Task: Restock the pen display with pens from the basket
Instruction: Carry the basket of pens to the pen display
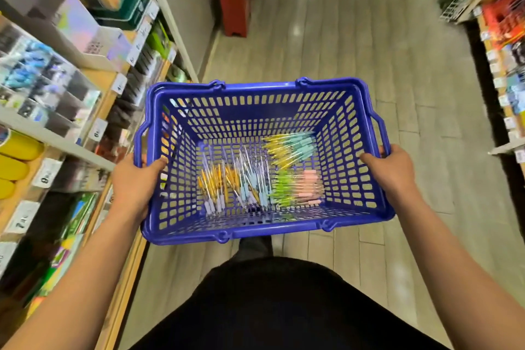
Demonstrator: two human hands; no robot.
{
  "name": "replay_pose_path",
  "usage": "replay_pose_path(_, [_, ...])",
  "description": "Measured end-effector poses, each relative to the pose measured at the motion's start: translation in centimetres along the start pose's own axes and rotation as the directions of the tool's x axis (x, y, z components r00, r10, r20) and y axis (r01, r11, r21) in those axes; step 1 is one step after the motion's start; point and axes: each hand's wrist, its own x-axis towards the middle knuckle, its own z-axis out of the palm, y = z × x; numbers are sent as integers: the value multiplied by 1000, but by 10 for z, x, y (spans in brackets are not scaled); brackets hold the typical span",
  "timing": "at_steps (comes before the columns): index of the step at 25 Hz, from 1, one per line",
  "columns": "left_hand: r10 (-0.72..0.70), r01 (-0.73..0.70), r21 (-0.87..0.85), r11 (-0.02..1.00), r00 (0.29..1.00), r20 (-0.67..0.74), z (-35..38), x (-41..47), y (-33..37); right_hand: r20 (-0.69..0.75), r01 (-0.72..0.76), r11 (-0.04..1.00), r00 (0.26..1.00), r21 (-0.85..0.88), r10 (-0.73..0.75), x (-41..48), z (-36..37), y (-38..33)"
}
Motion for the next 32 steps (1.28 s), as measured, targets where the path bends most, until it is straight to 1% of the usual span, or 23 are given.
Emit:
replay_pose_path(4, [-56, 55, -41, 998, 998, -25, 34, 63, 19, 39, 22, 999, 999, -38, -21, 72, 37, -50])
replay_pose_path(8, [-151, 144, -87, 986, 985, -85, 54, 122, 41, 73, 49, 990, 997, -136, -39, 144, 75, -123])
replay_pose_path(10, [-195, 181, -112, 977, 972, -130, 60, 145, 50, 120, 82, 978, 991, -190, -60, 178, 96, -158])
replay_pose_path(12, [-233, 214, -121, 969, 957, -173, 65, 158, 58, 171, 109, 974, 982, -197, -75, 206, 115, -187])
replay_pose_path(16, [-322, 260, -233, 937, 902, -287, 64, 172, 61, 264, 241, 929, 950, -281, -166, 254, 165, -246])
replay_pose_path(19, [-387, 280, -307, 910, 838, -385, 61, 167, 56, 389, 328, 896, 899, -299, -200, 283, 211, -285])
replay_pose_path(21, [-423, 303, -316, 899, 790, -445, 62, 159, 55, 466, 433, 849, 844, -303, -264, 297, 241, -308])
replay_pose_path(24, [-500, 319, -395, 861, 670, -549, 73, 131, 51, 620, 581, 770, 713, -261, -328, 311, 287, -344])
replay_pose_path(26, [-566, 346, -451, 823, 570, -595, 88, 108, 48, 701, 645, 729, 629, -229, -336, 318, 316, -366])
replay_pose_path(28, [-616, 326, -524, 787, 468, -634, 106, 87, 48, 759, 717, 669, 542, -194, -361, 323, 339, -377])
replay_pose_path(30, [-649, 327, -560, 761, 383, -658, 121, 72, 48, 801, 763, 626, 473, -164, -366, 324, 358, -383])
replay_pose_path(32, [-671, 321, -590, 741, 320, -668, 135, 60, 47, 839, 788, 596, 423, -153, -344, 322, 373, -386])
